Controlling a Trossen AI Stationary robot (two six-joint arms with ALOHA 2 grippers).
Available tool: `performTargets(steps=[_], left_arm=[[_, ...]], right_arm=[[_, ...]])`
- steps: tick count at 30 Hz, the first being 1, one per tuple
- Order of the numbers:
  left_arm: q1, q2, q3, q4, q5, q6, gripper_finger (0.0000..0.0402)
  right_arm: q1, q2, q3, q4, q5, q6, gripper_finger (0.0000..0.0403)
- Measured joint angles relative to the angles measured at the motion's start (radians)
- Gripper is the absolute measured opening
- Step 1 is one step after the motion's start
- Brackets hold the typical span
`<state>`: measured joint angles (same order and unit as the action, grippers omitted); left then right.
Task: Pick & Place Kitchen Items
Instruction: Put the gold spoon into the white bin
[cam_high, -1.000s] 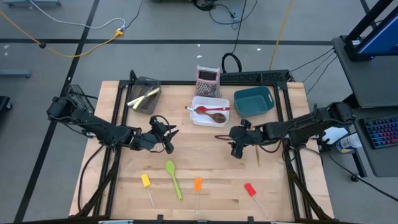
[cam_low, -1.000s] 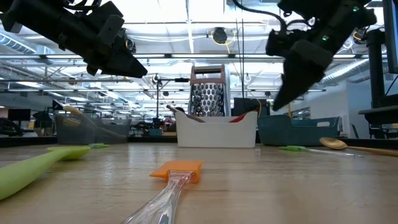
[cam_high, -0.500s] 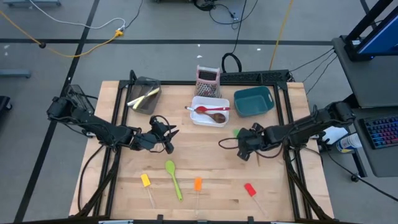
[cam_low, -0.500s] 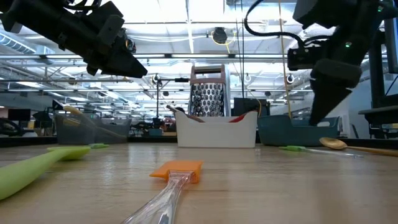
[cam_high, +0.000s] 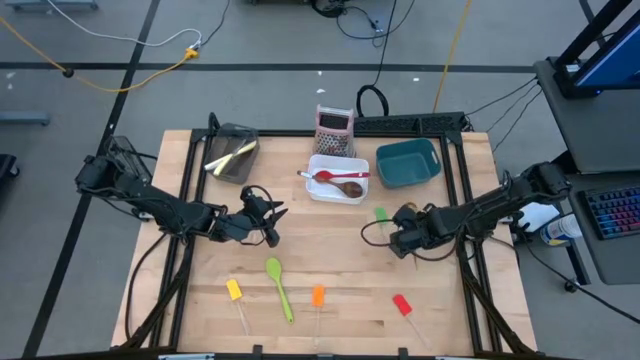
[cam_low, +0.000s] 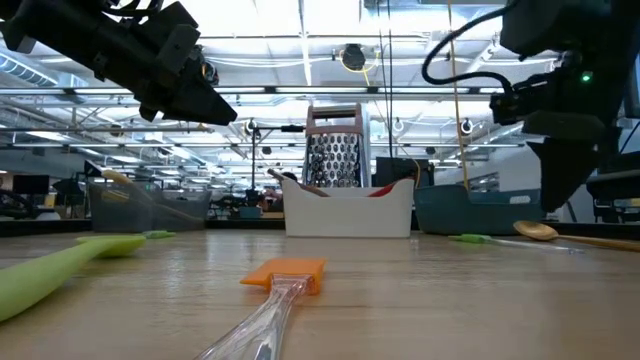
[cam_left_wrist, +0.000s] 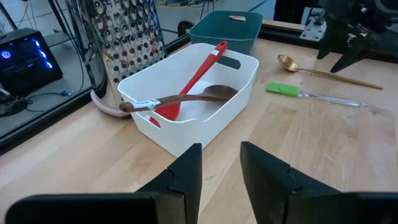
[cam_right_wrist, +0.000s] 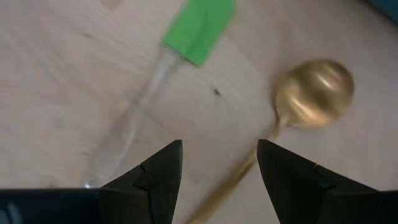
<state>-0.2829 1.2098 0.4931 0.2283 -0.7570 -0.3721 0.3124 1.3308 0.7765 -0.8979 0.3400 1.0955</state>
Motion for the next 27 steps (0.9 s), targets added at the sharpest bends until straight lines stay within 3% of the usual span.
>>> performTargets(steps=[16, 27], left_arm=[[0.000, 0.000, 0.000, 0.000, 0.000, 0.003, 0.0115], [0.000, 0.000, 0.000, 0.000, 0.000, 0.018, 0.0115]], right_arm=[[0.013, 0.000, -0.002, -0.079, 0.008, 0.239, 0.0201], [0.013, 0.001, -0.134, 0.044, 0.030, 0.335, 0.0201]])
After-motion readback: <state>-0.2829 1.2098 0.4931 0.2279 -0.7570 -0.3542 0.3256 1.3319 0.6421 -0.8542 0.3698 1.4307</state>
